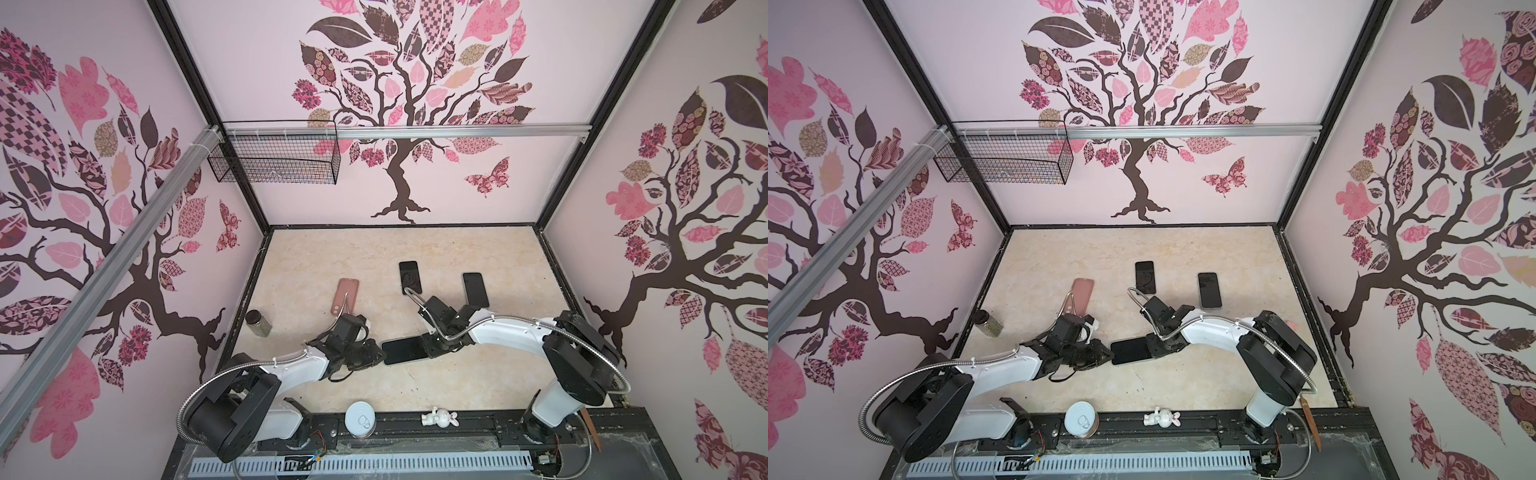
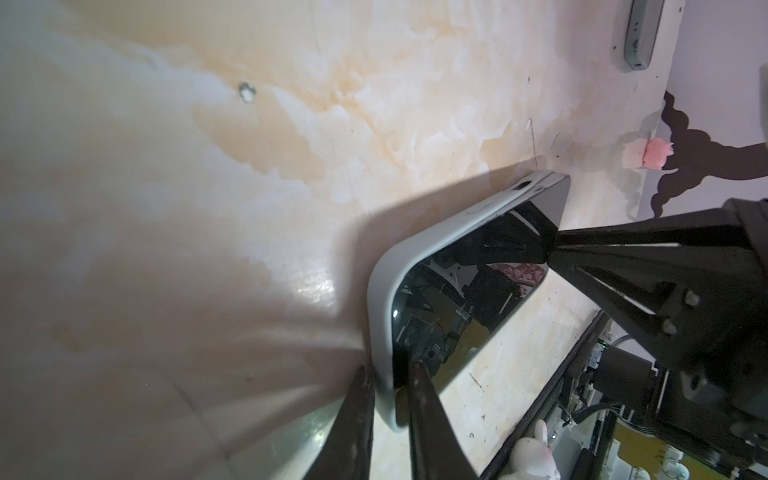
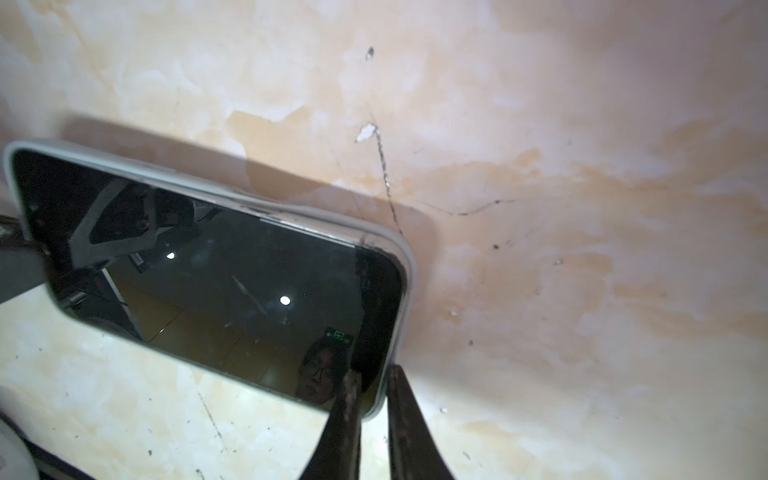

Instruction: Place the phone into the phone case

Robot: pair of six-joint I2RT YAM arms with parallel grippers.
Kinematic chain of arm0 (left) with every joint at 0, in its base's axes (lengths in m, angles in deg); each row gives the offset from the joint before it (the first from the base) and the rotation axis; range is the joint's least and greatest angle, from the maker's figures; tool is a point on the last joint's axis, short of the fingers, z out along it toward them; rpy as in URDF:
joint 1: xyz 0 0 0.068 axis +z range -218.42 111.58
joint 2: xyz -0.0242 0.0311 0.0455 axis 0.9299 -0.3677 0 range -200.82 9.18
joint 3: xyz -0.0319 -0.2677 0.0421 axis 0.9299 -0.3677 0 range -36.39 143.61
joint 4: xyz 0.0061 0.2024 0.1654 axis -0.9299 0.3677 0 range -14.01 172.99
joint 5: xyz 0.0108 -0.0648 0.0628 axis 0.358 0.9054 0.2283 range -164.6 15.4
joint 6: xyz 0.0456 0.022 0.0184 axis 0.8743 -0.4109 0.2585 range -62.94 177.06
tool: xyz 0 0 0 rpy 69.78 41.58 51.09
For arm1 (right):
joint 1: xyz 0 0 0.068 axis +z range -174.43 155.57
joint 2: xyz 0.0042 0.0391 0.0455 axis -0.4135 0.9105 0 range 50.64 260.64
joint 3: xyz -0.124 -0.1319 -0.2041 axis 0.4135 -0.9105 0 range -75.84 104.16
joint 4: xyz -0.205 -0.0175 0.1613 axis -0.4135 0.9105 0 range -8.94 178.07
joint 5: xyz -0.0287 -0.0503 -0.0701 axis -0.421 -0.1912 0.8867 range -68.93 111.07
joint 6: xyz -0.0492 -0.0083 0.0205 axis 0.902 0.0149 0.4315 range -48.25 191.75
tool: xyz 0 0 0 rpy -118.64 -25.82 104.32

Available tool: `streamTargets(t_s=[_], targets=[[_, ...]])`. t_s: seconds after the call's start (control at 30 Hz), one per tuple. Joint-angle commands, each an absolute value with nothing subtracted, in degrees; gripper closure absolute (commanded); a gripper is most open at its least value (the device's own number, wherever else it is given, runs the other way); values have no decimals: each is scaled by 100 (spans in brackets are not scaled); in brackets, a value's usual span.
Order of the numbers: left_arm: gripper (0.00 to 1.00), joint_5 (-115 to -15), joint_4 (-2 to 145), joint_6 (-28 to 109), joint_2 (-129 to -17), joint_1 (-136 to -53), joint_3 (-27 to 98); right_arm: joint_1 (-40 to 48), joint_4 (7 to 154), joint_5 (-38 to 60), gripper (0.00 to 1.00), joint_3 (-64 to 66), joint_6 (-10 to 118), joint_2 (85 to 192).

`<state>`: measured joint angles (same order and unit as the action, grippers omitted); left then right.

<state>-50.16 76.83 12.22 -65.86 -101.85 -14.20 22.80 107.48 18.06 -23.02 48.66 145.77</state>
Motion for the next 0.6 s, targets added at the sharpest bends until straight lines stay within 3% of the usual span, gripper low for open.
streamTargets(t_s=[0.0,0.23,0.37,0.57], targets=[[81,-5368,8081,1470,-6332,-10202,-1196,2306,11005,2436,84,-2462,5069,15057],[79,-5421,8218,1488,-6098,-10207,-1114,2284,11195,2188,79,-2123,5223,14809],[76,-5351,8334,1538,-6054,-10206,-949,2102,11310,1898,70,-1864,5302,14515],[73,-5450,8626,1691,-6067,-10198,-627,1614,11182,1080,68,-1766,5560,14131]])
